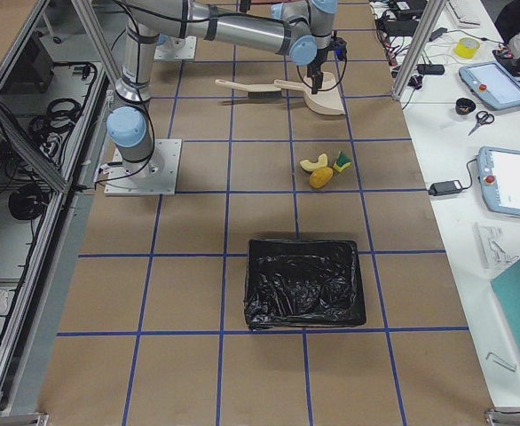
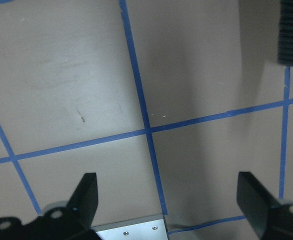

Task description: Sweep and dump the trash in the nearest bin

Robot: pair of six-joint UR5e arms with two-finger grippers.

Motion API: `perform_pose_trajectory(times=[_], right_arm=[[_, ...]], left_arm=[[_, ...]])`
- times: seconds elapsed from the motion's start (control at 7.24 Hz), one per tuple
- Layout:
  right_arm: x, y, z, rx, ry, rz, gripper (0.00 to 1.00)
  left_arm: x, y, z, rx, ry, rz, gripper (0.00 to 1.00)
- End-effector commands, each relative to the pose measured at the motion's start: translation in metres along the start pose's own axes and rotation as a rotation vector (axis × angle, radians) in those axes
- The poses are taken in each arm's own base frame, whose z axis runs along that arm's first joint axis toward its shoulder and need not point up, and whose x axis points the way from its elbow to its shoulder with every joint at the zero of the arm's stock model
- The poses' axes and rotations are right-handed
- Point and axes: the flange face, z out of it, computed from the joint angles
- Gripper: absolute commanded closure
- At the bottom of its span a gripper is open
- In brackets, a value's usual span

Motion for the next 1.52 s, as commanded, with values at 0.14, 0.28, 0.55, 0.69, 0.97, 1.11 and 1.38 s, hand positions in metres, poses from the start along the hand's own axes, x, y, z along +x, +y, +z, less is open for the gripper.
perform_pose_trajectory(times=[0.14, 0.28, 0.55, 0.69, 0.97, 1.11, 1.38], right_arm=[[-0.013, -0.007, 0.022, -0.031, 0.005, -0.015, 0.00], [-0.020, -0.004, 0.024, -0.038, -0.009, -0.015, 0.00], [-0.070, 0.011, 0.026, -0.029, -0.005, -0.099, 0.00], [-0.082, 0.013, 0.038, -0.042, -0.006, -0.111, 0.00], [-0.095, 0.035, 0.065, -0.098, 0.003, -0.148, 0.00], [-0.105, 0.049, 0.080, -0.091, -0.001, -0.164, 0.00], [-0.115, 0.061, 0.090, -0.064, -0.005, -0.196, 0.01]], left_arm=[[0.057, 0.010, 0.052, 0.007, -0.022, 0.005, 0.00], [0.078, 0.015, 0.057, 0.012, -0.029, 0.006, 0.00], [0.107, 0.029, 0.070, 0.008, -0.035, 0.035, 0.02], [0.117, 0.032, 0.077, 0.021, -0.036, 0.010, 0.02], [0.141, 0.033, 0.090, 0.029, -0.018, 0.018, 0.02], [0.150, 0.028, 0.092, 0.066, -0.009, 0.011, 0.02], [0.168, 0.024, 0.110, 0.067, -0.013, -0.001, 0.02]])
